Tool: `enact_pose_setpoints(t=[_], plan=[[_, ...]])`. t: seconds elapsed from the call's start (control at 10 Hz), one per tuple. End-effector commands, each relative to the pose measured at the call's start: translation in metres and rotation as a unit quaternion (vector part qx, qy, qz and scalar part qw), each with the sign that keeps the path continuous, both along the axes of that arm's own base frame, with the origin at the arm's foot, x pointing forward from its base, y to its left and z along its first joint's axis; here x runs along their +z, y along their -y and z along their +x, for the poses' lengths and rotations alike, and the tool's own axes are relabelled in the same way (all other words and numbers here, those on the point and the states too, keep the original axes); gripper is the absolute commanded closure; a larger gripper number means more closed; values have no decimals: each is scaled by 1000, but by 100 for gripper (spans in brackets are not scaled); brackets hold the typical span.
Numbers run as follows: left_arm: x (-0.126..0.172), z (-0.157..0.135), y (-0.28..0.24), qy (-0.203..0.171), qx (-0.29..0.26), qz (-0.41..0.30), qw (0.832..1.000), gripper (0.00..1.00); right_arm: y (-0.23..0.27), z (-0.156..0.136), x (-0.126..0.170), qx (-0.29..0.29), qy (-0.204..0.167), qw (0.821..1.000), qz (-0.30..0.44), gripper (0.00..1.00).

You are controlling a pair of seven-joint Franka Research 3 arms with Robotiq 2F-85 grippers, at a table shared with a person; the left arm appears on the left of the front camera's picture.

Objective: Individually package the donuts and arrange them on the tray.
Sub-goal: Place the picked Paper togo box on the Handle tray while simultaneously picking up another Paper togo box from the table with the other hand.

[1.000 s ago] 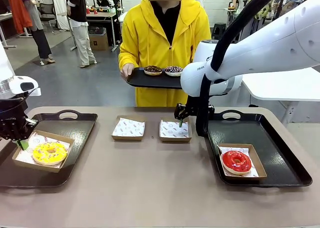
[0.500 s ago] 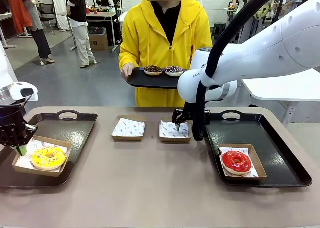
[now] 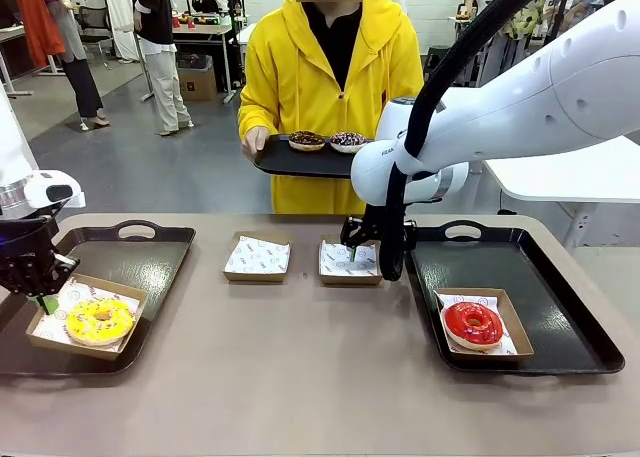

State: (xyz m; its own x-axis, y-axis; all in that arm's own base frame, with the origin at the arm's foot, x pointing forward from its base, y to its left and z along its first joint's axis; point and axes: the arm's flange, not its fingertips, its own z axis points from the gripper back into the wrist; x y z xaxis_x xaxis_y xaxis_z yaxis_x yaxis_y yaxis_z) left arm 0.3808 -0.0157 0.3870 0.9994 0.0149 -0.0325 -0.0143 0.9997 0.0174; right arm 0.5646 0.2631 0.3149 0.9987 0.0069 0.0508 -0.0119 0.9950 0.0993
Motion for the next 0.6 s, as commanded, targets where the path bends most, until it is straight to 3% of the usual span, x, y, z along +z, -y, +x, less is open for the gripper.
enact_pose_setpoints(t=[0.0, 0.4, 0.5], plan=[[-10, -4, 4, 6, -19, 9, 1000, 99, -5, 7, -2, -16, 6, 1000, -15, 0], [-16, -3, 9, 1, -23, 17, 1000, 99, -1, 8, -3, -16, 1, 1000, -9, 0], [-16, -2, 9, 0, -23, 15, 1000, 99, 0, 9, -3, -16, -1, 1000, -7, 25]])
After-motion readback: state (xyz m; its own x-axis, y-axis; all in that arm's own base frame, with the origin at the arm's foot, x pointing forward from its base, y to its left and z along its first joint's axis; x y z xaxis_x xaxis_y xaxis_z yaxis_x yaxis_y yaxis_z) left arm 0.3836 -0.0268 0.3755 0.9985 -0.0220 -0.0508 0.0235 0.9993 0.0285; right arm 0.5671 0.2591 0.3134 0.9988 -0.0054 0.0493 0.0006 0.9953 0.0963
